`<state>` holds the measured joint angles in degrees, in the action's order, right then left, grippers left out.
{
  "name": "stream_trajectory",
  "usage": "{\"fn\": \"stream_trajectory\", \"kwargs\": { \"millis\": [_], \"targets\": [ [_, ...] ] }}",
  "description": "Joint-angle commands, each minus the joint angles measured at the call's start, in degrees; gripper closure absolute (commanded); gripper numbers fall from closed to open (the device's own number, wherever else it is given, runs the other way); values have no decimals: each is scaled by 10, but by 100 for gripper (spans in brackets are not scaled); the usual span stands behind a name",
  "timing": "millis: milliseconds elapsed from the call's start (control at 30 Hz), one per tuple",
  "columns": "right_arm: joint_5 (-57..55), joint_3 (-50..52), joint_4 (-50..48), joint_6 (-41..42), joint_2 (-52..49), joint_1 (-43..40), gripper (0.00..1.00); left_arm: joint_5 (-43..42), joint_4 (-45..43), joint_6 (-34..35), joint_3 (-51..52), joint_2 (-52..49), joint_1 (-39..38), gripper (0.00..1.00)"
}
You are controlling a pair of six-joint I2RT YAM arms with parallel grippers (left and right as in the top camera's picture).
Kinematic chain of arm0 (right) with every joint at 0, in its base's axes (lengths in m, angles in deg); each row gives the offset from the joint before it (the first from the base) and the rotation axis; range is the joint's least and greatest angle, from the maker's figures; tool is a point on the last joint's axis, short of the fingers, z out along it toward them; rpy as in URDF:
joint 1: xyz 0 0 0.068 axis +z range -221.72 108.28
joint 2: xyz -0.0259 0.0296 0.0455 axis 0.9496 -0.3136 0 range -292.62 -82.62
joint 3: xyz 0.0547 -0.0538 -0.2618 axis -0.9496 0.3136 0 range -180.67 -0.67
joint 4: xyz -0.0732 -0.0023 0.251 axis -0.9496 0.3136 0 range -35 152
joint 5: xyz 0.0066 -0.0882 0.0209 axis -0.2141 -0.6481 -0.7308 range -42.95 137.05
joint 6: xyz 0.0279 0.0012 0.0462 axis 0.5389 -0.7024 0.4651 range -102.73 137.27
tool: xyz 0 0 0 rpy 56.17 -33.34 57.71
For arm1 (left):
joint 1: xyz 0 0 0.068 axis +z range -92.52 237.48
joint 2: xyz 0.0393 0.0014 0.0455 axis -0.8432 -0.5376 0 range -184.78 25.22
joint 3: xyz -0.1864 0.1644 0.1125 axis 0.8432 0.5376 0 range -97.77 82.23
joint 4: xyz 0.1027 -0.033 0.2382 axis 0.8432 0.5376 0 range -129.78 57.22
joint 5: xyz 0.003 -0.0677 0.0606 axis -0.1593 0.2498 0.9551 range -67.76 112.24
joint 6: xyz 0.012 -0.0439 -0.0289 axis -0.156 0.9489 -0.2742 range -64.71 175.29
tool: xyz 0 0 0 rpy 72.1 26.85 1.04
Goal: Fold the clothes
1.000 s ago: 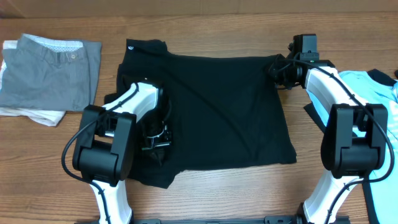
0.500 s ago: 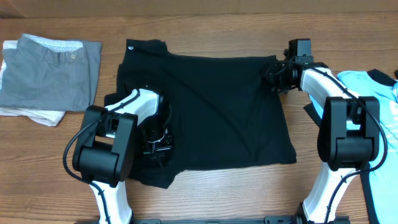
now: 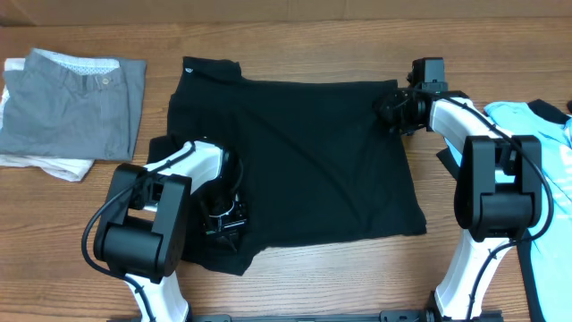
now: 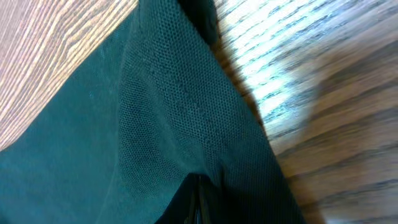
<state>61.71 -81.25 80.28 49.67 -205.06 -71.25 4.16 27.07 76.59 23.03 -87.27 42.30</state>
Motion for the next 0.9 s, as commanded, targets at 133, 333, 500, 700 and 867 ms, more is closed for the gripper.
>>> {"fn": "stream_trajectory", "kwargs": {
  "millis": [133,333,500,700,867],
  "targets": [
    [-69,-5,5,6,-20,1,96,74,-8,36,47,-40,23,96],
    [-112,-5,8,22,-20,1,96,102,12,36,47,-40,65,96],
    [-131,-5,22,43,-20,1,96,113,19,36,47,-40,94,96],
    [-129,-6,25,43,-20,1,96,111,17,42,47,-40,99,96],
    [-131,-6,41,64,-7,1,96,110,16,58,45,-40,99,96]
  ]
}}
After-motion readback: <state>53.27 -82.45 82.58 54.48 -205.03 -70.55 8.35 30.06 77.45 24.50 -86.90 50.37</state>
